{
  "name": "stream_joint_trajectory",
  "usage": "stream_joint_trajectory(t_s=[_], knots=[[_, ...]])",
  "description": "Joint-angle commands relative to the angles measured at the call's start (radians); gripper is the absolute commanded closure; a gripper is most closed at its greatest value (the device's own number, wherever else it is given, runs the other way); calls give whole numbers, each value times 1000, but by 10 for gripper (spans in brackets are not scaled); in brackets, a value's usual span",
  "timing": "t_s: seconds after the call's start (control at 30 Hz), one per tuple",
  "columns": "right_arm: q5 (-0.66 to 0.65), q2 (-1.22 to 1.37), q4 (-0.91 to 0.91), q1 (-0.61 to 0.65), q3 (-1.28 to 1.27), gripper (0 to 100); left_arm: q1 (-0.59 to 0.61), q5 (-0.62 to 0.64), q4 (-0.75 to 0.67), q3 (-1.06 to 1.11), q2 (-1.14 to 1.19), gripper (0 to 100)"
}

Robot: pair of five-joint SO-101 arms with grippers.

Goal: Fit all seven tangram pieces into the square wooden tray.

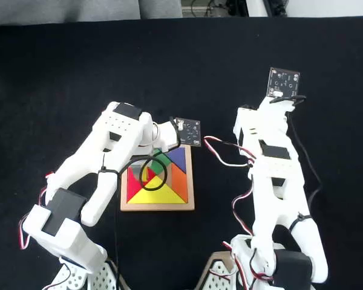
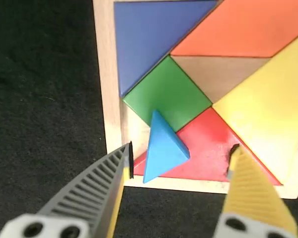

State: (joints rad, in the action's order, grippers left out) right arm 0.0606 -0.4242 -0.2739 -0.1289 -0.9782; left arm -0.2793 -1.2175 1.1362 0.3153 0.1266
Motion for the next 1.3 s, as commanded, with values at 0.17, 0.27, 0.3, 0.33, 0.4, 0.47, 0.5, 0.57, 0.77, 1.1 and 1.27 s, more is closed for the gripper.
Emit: stream_joint_trajectory(t_s=[0.17, 0.27, 0.3, 0.33, 0.4, 0.47, 0.5, 0.57, 0.77, 1.1, 1.27], knots=[[-9, -5, 15, 11, 10, 984, 84, 12, -3, -110, -5, 734], [-9, -7, 15, 11, 10, 984, 110, 11, -12, -113, -3, 754], [-9, -7, 15, 11, 10, 984, 113, 11, -12, -114, -3, 759], [-9, -7, 15, 11, 10, 984, 113, 11, -12, -114, -3, 761], [-9, -7, 15, 11, 10, 984, 111, 11, -15, -113, -2, 762], [-9, -7, 15, 11, 10, 984, 107, 11, -37, -102, 18, 762], [-9, -7, 15, 11, 10, 984, 107, 12, -43, -102, 31, 762], [-9, -7, 15, 11, 10, 984, 107, 12, -43, -107, 54, 762], [-9, -7, 15, 11, 10, 984, 105, 18, -48, -125, 71, 762], [-9, -7, 15, 11, 10, 984, 111, 63, -64, -165, 74, 762], [-9, -7, 15, 11, 10, 984, 114, 84, -101, -160, 75, 762]])
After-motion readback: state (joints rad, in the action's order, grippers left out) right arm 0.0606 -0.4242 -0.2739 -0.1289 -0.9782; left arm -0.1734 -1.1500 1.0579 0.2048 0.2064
